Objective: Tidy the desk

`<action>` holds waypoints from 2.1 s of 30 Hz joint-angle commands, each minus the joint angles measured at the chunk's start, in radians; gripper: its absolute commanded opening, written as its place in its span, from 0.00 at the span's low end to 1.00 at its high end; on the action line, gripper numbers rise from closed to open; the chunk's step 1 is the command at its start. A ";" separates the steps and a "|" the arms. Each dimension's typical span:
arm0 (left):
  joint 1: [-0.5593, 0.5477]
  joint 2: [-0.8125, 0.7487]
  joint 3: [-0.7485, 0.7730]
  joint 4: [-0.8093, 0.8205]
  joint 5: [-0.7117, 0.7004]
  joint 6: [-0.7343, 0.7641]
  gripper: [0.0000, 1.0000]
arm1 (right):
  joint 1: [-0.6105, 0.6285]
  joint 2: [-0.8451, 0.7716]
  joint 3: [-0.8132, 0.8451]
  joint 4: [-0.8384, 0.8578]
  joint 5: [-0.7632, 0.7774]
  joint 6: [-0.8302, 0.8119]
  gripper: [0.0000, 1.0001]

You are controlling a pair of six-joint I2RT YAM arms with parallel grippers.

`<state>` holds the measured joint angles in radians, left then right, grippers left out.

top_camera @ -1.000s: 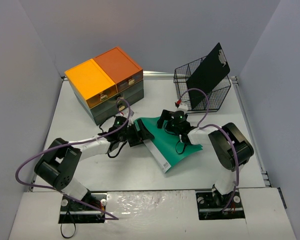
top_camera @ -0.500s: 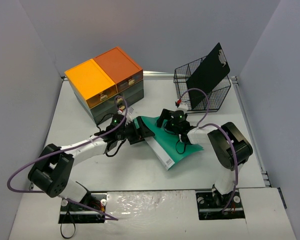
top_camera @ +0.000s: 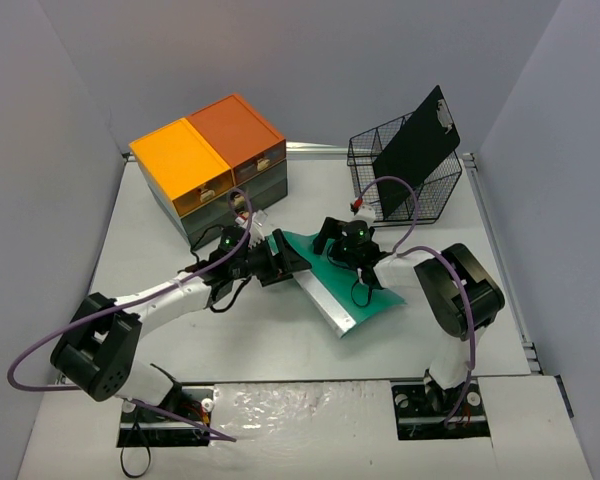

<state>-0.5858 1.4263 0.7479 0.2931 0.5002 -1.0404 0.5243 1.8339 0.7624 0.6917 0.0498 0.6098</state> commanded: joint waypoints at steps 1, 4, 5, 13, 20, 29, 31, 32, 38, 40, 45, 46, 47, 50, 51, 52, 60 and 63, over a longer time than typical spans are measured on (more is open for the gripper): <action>0.003 -0.050 0.132 0.387 -0.056 -0.003 0.71 | 0.153 0.182 -0.124 -0.563 -0.366 0.091 0.94; 0.003 -0.044 0.137 0.377 -0.057 0.002 0.71 | 0.154 0.185 -0.123 -0.564 -0.367 0.090 0.93; 0.004 -0.042 0.132 0.389 -0.060 -0.005 0.71 | 0.154 0.184 -0.123 -0.564 -0.367 0.090 0.94; 0.006 0.009 0.144 0.328 -0.057 -0.015 0.68 | 0.157 0.184 -0.123 -0.563 -0.365 0.092 0.94; 0.004 0.037 0.157 0.153 -0.037 -0.016 0.65 | 0.158 0.194 -0.118 -0.563 -0.364 0.093 0.94; 0.004 -0.022 0.231 -0.322 -0.089 0.123 0.63 | 0.167 0.189 -0.098 -0.571 -0.359 0.101 0.93; 0.003 -0.029 0.255 -0.419 -0.110 0.158 0.63 | 0.170 0.179 -0.091 -0.579 -0.353 0.105 0.93; 0.004 -0.034 0.287 -0.479 -0.124 0.179 0.63 | 0.172 0.174 -0.085 -0.588 -0.346 0.106 0.93; 0.004 -0.040 0.441 -0.790 -0.229 0.288 0.62 | 0.188 0.184 -0.064 -0.609 -0.320 0.109 0.93; 0.003 -0.040 0.497 -0.872 -0.264 0.324 0.62 | 0.196 0.190 -0.060 -0.609 -0.318 0.111 0.93; 0.003 -0.031 0.608 -1.027 -0.321 0.391 0.61 | 0.210 0.198 -0.039 -0.609 -0.323 0.119 0.93; 0.002 -0.028 0.619 -1.043 -0.330 0.398 0.61 | 0.213 0.199 -0.033 -0.609 -0.325 0.121 0.93; 0.002 -0.027 0.627 -1.055 -0.339 0.405 0.60 | 0.217 0.199 -0.027 -0.609 -0.326 0.123 0.93; 0.003 -0.019 0.634 -1.079 -0.356 0.418 0.54 | 0.224 0.206 -0.015 -0.609 -0.326 0.126 0.93; 0.003 -0.015 0.637 -1.086 -0.356 0.422 0.54 | 0.224 0.209 -0.014 -0.609 -0.326 0.127 0.93; 0.002 -0.012 0.636 -1.092 -0.356 0.423 0.49 | 0.228 0.213 -0.013 -0.608 -0.326 0.127 0.93; 0.002 0.005 0.656 -1.156 -0.369 0.417 0.26 | 0.232 0.213 -0.017 -0.608 -0.323 0.128 0.93; 0.003 0.001 0.670 -1.181 -0.367 0.415 0.23 | 0.232 0.210 -0.014 -0.610 -0.324 0.129 0.93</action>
<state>-0.5804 1.4385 1.3470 -0.8347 0.1373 -0.6392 0.7078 1.8812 0.8584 0.6304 -0.1905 0.6888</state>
